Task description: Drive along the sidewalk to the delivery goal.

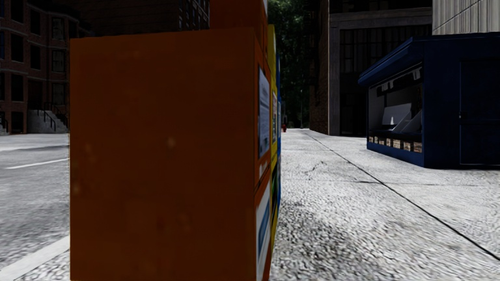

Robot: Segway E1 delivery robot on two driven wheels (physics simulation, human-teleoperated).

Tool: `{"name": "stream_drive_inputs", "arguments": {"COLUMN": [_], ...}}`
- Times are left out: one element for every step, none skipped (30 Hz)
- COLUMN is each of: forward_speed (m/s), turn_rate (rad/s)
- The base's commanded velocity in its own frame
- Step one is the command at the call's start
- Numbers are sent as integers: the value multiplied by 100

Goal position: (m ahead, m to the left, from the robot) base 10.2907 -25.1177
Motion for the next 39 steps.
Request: {"name": "stream_drive_inputs", "arguments": {"forward_speed": [-33,-33,-33,-33,-33,-33,-33,-33,-33,-33,-33,-33,-33,-33,-33,-33,-33,-33,-33,-33,-33,-33,-33,-15,0,0,0,0,0,0,0,0,0,0,0,0,0,0,0], "turn_rate": [-60,-61,-61,-61,-62,-62,-62,-62,-62,-62,-62,-62,-62,-62,-62,-62,-62,-62,-62,-62,-62,-62,-62,-12,0,0,0,0,0,0,0,0,0,0,0,0,0,0,0]}}
